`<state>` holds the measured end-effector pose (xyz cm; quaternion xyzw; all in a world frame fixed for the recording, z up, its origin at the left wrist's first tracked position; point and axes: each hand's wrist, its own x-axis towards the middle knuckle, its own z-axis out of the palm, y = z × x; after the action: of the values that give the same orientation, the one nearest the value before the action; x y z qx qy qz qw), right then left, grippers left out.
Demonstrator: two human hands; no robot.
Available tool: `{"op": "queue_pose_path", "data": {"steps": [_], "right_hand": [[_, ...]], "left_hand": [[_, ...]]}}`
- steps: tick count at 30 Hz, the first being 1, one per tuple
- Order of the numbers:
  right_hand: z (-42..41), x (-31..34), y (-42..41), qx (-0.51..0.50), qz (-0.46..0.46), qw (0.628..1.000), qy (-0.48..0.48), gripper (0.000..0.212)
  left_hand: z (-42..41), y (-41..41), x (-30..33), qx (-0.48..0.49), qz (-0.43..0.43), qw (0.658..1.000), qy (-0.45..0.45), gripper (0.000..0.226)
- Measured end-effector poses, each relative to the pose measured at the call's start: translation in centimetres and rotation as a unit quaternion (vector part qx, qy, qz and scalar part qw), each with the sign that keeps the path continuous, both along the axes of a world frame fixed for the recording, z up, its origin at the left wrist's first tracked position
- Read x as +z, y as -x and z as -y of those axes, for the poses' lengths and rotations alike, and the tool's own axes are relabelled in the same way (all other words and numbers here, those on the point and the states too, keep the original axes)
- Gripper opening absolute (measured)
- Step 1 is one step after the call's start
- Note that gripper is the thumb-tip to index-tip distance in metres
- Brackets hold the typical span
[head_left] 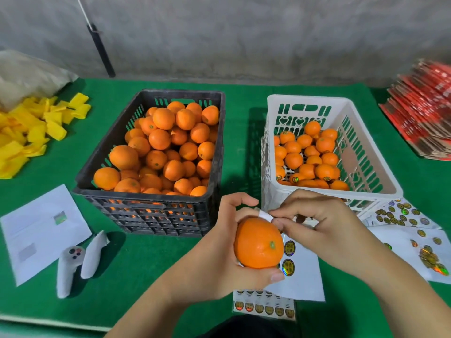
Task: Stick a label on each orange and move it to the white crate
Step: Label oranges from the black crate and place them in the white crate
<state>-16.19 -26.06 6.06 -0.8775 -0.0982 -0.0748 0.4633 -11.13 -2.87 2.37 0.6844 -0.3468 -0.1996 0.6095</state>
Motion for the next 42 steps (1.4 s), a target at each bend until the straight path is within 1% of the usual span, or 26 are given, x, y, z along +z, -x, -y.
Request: {"op": "queue_pose_path", "data": {"steps": [2, 4, 5, 6, 8, 10, 11, 12, 14, 16, 18, 20, 21, 23, 25, 26, 28, 29, 30, 31, 33, 34, 36, 37, 39, 42], "right_hand": [[0.0, 0.3, 0.2, 0.008, -0.058, 0.996, -0.072, 0.011], [0.0, 0.3, 0.2, -0.007, -0.089, 0.989, -0.116, 0.013], [0.0, 0.2, 0.3, -0.039, -0.079, 0.988, -0.13, 0.017], [0.0, 0.2, 0.4, -0.082, -0.044, 0.987, -0.13, 0.018], [-0.3, 0.5, 1.0, -0.14, 0.073, 0.984, -0.077, 0.012], [-1.0, 0.7, 1.6, -0.102, 0.15, 0.983, 0.03, 0.011], [-1.4, 0.4, 2.0, -0.06, 0.142, 0.984, 0.085, 0.015], [-1.7, 0.1, 2.2, -0.021, 0.108, 0.986, 0.128, 0.019], [-2.0, 0.1, 2.8, 0.027, 0.051, 0.985, 0.164, 0.024], [-1.9, 0.8, 3.2, 0.058, 0.05, 0.979, 0.188, 0.031], [-1.9, 1.4, 3.8, 0.082, 0.051, 0.966, 0.24, 0.05], [-2.2, 1.5, 4.1, 0.098, 0.07, 0.953, 0.278, 0.06], [-2.4, 1.5, 4.1, 0.107, 0.082, 0.951, 0.279, 0.063], [-2.4, 1.4, 4.1, 0.127, 0.085, 0.956, 0.251, 0.069], [-1.9, 1.5, 4.1, 0.144, 0.071, 0.962, 0.222, 0.078], [-1.7, 1.6, 4.0, 0.145, 0.064, 0.963, 0.216, 0.083], [-1.6, 1.3, 3.8, 0.133, 0.063, 0.964, 0.219, 0.086], [-1.6, 1.1, 3.6, 0.128, 0.072, 0.963, 0.227, 0.084], [-1.6, 0.9, 3.3, 0.126, 0.083, 0.96, 0.237, 0.081], [-1.5, 0.7, 3.0, 0.124, 0.09, 0.957, 0.248, 0.079], [-1.5, 0.5, 2.7, 0.113, 0.104, 0.958, 0.244, 0.076], [-1.6, 0.5, 2.6, 0.1, 0.108, 0.965, 0.218, 0.076], [-1.8, 0.5, 2.5, 0.059, 0.1, 0.987, 0.111, 0.077], [-1.8, 0.6, 2.4, 0.036, 0.092, 0.994, 0.046, 0.077], [-1.6, 1.1, 1.9, -0.005, 0.091, 0.994, -0.053, 0.078], [-0.2, 1.8, 1.0, -0.053, 0.135, 0.984, -0.102, 0.08]], "left_hand": [[0.7, -0.5, -0.7, 0.038, 0.026, 0.999, 0.009, 0.094], [1.8, -0.6, -1.3, 0.082, 0.034, 0.996, 0.029, 0.077], [2.1, -0.8, -1.5, 0.102, 0.033, 0.993, 0.041, 0.069], [2.3, -1.0, -1.8, 0.111, 0.039, 0.992, 0.043, 0.069], [2.2, -1.1, -2.3, 0.104, 0.045, 0.994, 0.006, 0.075], [1.7, -0.6, -1.8, 0.084, 0.05, 0.995, -0.027, 0.097], [1.3, -0.4, -1.7, 0.06, 0.051, 0.996, -0.037, 0.104], [1.0, -0.2, -1.6, 0.03, 0.052, 0.997, -0.049, 0.106], [0.6, 0.1, -0.6, -0.011, 0.063, 0.995, -0.073, 0.106], [0.5, 0.3, 0.2, -0.026, 0.033, 0.995, -0.088, 0.105], [0.5, 0.4, 0.5, -0.031, -0.039, 0.996, -0.08, 0.102], [0.6, 0.5, 0.8, -0.038, -0.057, 0.993, -0.094, 0.103], [0.6, 0.5, 0.9, -0.051, -0.061, 0.992, -0.099, 0.106], [0.6, 0.2, 1.2, -0.079, -0.089, 0.988, -0.102, 0.114], [0.4, 0.0, 1.2, -0.105, -0.144, 0.98, -0.092, 0.118], [0.3, 0.0, 1.1, -0.118, -0.196, 0.972, -0.058, 0.116], [0.2, 0.1, 1.5, -0.124, -0.316, 0.941, 0.015, 0.11], [0.9, 0.0, 1.7, -0.121, -0.344, 0.931, 0.032, 0.107], [1.4, 0.0, 1.8, -0.114, -0.36, 0.925, 0.04, 0.101], [2.0, 0.0, 1.9, -0.092, -0.373, 0.922, 0.05, 0.089], [2.9, -0.3, 2.0, -0.013, -0.412, 0.909, 0.058, 0.058], [2.8, -0.3, 1.7, -0.015, -0.455, 0.886, 0.086, 0.055], [3.3, -0.1, 1.5, -0.046, -0.528, 0.832, 0.165, 0.063], [3.7, 0.0, 1.7, -0.043, -0.544, 0.819, 0.177, 0.063], [4.5, 0.0, 1.0, -0.016, -0.542, 0.826, 0.153, 0.053], [4.1, 0.3, 0.1, -0.071, -0.5, 0.849, 0.152, 0.047]]}}
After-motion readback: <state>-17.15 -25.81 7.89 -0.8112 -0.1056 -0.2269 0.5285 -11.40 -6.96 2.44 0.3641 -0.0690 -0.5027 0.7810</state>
